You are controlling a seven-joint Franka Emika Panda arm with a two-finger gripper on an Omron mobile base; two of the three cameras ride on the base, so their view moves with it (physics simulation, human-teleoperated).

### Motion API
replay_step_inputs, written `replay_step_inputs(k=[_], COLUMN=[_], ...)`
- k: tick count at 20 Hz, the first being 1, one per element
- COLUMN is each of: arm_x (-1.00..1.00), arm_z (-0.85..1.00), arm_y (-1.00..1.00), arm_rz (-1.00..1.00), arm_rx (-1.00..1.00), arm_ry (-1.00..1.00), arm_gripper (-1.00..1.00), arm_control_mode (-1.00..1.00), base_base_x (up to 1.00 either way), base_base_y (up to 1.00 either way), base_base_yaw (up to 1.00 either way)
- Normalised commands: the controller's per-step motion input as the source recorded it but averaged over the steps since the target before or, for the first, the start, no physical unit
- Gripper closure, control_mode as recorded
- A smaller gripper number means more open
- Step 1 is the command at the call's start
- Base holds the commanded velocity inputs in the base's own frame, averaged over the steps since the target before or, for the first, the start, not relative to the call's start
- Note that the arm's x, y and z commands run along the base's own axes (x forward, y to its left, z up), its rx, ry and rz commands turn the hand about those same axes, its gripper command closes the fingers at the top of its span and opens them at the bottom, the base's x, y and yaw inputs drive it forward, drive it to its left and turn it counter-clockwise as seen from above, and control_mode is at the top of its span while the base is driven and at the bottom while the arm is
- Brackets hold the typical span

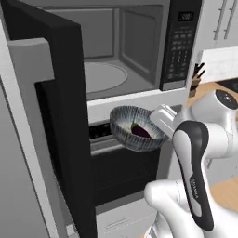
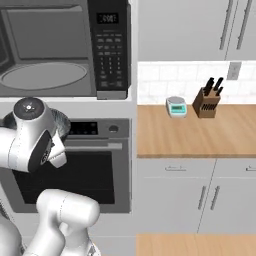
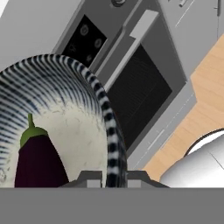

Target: Pick the eggplant from the sink and place it in the bowl. Then pick the bowl and place it in the microwave. Then close the microwave door and press the start button.

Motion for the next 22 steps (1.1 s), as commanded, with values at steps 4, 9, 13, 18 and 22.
replay_step_inputs(k=[4,9,13,18,22], arm_x=[0.00,0.00,0.00,0.00,0.00], arm_z=[0.00,0.00,0.00,0.00,0.00], arm_y=[0.00,0.00,0.00,0.00,0.00], arm_rz=[0.00,0.00,0.00,0.00,0.00], arm_rx=[0.00,0.00,0.00,0.00,0.00], arm_ry=[0.00,0.00,0.00,0.00,0.00], arm_gripper=[1.00,1.00,1.00,1.00,1.00], arm_control_mode=[1.00,1.00,1.00,1.00,1.00], base_base_x=[0.21,0.24,0.22,0.17,0.31], base_base_y=[0.46,0.38,0.27,0.22,0.21], base_base_yaw=[-0.09,-0.07,-0.05,-0.04,-0.04])
